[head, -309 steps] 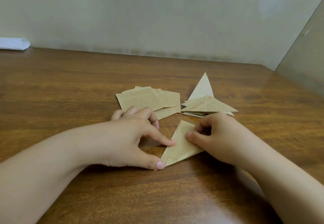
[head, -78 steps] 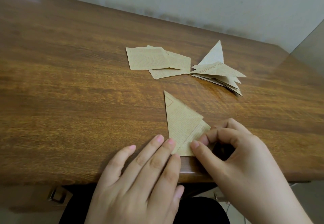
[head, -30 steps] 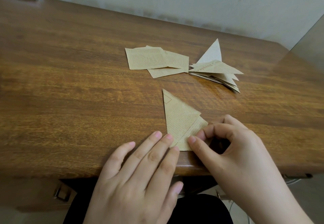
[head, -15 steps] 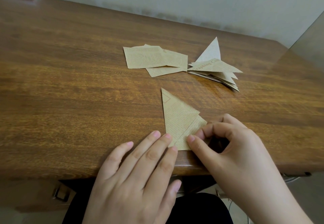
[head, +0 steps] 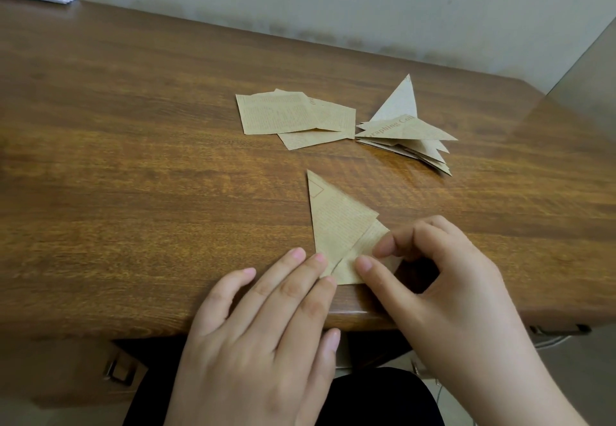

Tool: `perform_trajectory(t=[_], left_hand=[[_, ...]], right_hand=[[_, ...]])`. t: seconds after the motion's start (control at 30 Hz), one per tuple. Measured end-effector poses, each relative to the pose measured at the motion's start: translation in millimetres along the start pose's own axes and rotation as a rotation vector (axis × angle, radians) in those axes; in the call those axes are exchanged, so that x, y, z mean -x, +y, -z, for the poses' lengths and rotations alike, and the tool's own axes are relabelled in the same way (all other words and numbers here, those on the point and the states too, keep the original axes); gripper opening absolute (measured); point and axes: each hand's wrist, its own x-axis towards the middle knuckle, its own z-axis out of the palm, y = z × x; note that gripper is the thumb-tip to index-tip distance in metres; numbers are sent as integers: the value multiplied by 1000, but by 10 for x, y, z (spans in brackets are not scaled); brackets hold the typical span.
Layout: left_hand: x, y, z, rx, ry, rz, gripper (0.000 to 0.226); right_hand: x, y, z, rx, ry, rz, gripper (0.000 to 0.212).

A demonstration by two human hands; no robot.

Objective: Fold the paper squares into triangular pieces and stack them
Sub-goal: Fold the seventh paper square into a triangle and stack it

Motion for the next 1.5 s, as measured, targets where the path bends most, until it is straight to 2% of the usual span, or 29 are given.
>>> perform_trajectory(t=[0.07,0.2,0.43,0.63,0.77,0.87,1.0,1.3,1.5], left_hand=[[-36,9,33,1,-31,-38,31],[-26,26,37,7,-84,-31,32],[-43,42,71,24,-97,-17,32],[-45,52,79,-15,-91,-18,31],[-41,59,72,-14,-89,-9,30],[-45,66,78,-5,-82,0,30],[-50,75,89,6,-94,10,30],[-46,74,120,12,-121,12,31],[-44,68,127,26,-154,21,32]], right_hand=[[48,-4,35,-6,26,160,9],[196,-7,48,139,-30,457,25],[240,6,105,285,-43,491,31],[195,77,250,337,-33,431,27],[155,70,311,302,-88,379,23],[68,-33,251,188,-135,234,17],[-47,-200,80,84,-204,71,23],[-134,-326,117,248,-297,-37,21],[-111,-274,243,231,-323,-102,19]])
